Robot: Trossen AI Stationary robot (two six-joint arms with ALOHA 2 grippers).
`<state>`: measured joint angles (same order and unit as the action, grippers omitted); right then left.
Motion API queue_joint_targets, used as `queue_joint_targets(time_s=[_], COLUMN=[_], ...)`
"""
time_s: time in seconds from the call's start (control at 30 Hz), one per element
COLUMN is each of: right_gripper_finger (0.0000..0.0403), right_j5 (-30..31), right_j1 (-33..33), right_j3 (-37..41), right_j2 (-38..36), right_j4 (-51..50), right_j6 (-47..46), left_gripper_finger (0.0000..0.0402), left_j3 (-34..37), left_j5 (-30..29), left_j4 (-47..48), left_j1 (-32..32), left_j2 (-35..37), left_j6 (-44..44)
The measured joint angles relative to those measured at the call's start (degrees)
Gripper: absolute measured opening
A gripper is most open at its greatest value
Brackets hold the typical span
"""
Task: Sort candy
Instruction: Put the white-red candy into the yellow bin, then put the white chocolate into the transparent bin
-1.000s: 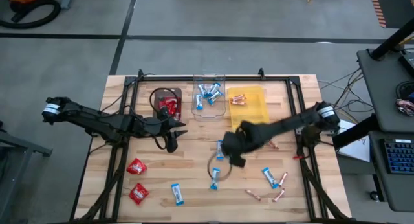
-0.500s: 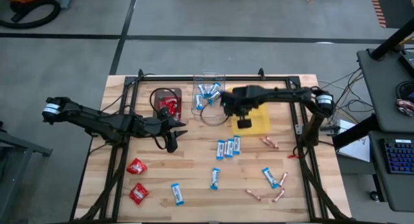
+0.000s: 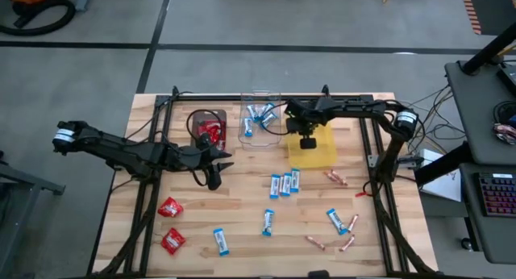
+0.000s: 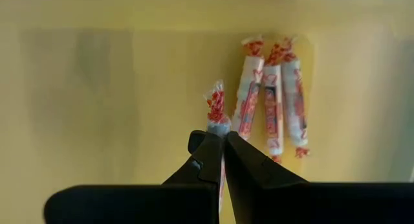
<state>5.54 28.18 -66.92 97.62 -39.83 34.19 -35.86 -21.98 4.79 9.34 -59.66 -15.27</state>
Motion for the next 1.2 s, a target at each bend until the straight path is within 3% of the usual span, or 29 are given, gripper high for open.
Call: queue_joint_targets(time_s=[0.17, 0.53, 0.87, 1.2], right_gripper_finger=[0.0024, 0.0126, 0.0130, 0.0124], right_j5=[-0.04, 0.07, 0.46, -4.07], right_j1=[0.08, 0.11, -1.28, -10.99], right_j3=[0.26, -0.01, -4.59, -4.91], right_j2=[0.00, 0.00, -3.95, -13.26], right_j4=[2.01, 3.33, -2.40, -4.38], right_j6=[-1.88, -6.31, -18.65, -43.53], left_gripper_finger=[0.0123, 0.0123, 0.0123, 0.0123], left_j3=[0.00, 0.00, 0.00, 0.00], left_j5=[-0.02, -0.09, 0.85, 2.10], left_j4=[-0.50, -0.61, 2.62, 8.20], left_j1=[0.00, 0.00, 0.42, 4.24], left_j2=[-0.02, -0.02, -2.71, -9.08], left_j6=[0.02, -0.22, -6.36, -16.58])
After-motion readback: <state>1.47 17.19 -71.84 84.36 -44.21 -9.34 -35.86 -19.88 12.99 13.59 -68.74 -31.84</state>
